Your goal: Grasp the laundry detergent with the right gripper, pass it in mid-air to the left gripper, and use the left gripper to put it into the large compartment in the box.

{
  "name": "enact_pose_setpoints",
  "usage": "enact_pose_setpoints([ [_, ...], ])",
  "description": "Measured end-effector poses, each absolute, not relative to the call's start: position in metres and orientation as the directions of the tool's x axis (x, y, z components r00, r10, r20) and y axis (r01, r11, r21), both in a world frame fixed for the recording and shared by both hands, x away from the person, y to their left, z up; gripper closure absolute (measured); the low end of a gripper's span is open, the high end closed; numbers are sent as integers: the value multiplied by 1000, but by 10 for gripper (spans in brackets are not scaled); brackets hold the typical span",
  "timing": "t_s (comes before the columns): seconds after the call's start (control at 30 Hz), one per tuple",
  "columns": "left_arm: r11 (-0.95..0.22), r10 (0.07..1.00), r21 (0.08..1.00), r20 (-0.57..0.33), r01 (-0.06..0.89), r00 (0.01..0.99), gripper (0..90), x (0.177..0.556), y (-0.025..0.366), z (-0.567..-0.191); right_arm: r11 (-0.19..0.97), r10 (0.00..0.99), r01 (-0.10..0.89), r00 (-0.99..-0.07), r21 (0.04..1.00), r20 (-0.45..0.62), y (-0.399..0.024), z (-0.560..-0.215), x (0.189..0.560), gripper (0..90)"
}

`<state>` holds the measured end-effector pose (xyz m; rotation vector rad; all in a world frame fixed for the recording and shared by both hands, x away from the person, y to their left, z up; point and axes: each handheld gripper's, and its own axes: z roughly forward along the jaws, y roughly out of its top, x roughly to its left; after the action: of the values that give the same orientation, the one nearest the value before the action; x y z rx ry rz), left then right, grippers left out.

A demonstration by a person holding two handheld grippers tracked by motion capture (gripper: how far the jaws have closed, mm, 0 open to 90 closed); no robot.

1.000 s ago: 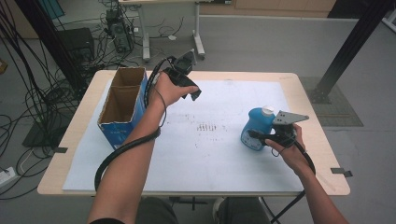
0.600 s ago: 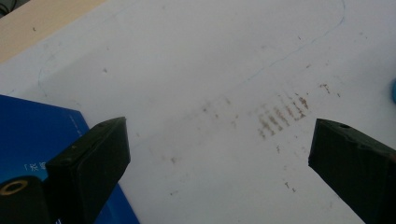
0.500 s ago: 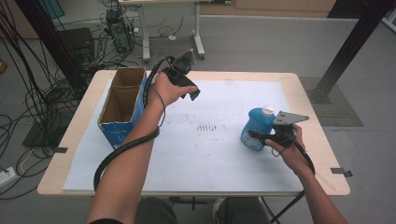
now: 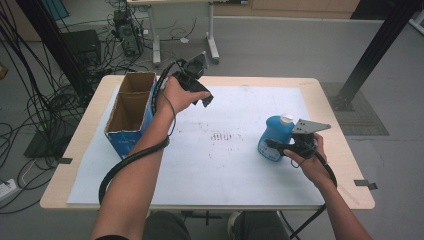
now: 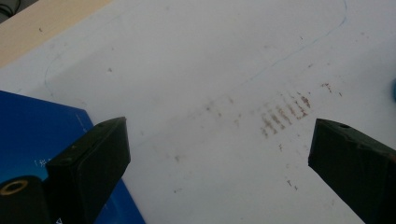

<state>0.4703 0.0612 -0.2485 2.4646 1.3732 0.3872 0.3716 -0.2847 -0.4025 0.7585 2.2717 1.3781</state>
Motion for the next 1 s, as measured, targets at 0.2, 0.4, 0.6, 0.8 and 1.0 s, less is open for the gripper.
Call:
enact_pose_setpoints([
  [0.2,-504,855,379,95,776,509,61,470,64,-246,374,622,256,-782,891,-36,-284,-402,372,442],
  [0.4,-504,855,380,93,775,510,61,470,65,-247,375,624,258,-781,890,-37,-284,-402,372,442],
  [0.6,-515,848,376,97,770,520,63,468,63,-248,374,627,264,-778,889,-33,-284,-401,372,443],
  [0.8,-534,835,379,98,755,541,66,466,62,-242,404,616,268,-787,874,-44,-281,-394,373,444],
  [1.0,-563,813,387,102,730,573,64,464,66,-228,389,614,291,-789,874,-11,-282,-373,381,443],
])
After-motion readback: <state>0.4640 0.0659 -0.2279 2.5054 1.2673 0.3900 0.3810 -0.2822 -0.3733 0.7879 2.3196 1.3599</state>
